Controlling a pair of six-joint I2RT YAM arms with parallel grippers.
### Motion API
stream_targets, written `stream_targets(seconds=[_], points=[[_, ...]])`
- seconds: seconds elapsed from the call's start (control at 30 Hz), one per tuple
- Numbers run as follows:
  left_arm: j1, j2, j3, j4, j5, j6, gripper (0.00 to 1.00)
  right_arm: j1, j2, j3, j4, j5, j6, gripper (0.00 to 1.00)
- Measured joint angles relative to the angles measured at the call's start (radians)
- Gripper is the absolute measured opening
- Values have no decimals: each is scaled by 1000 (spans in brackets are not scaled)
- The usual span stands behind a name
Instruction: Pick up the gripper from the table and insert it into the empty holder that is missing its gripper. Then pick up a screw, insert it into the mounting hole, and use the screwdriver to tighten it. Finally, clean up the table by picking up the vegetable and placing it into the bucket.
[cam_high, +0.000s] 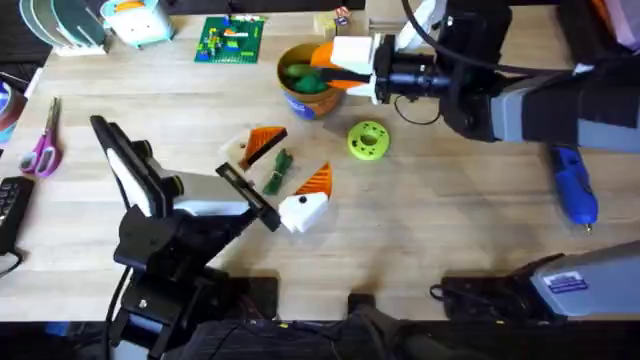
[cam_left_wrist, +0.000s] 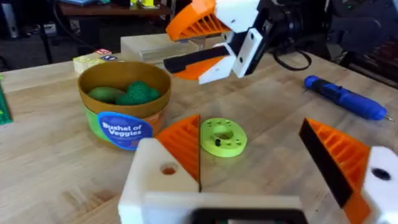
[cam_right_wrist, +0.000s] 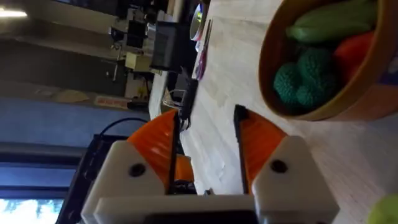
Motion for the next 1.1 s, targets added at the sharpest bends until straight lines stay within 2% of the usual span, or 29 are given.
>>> stream_targets(seconds=[0.07,0.13,0.17,0.2,0.33,0.47,0.6,0.7,0.8,0.97,1.1], points=[[0,0,0,0,26,3,992,-25,0,0,1,-20,-43,614],[0,0,0,0,67,13,992,-37,0,0,-10,-34,-88,802],[0,0,0,0,93,22,992,-39,0,0,-22,-39,-121,928],[0,0,0,-1,129,32,992,-41,0,0,-49,-42,-153,960],[0,0,0,-5,239,57,992,-43,0,10,-306,-34,-299,973],[0,0,0,-9,307,68,992,-48,-35,57,-658,27,-480,972],[0,0,0,-12,337,74,992,-46,-123,162,-988,163,-689,973],[0,0,0,-13,345,75,992,-26,-184,234,-1167,322,-839,975],[0,0,0,-13,348,75,992,11,-206,254,-1256,440,-954,975],[0,0,0,-13,353,75,992,96,-162,254,-1296,544,-1105,975],[0,0,0,-14,356,75,992,164,-132,254,-1276,616,-1166,874]])
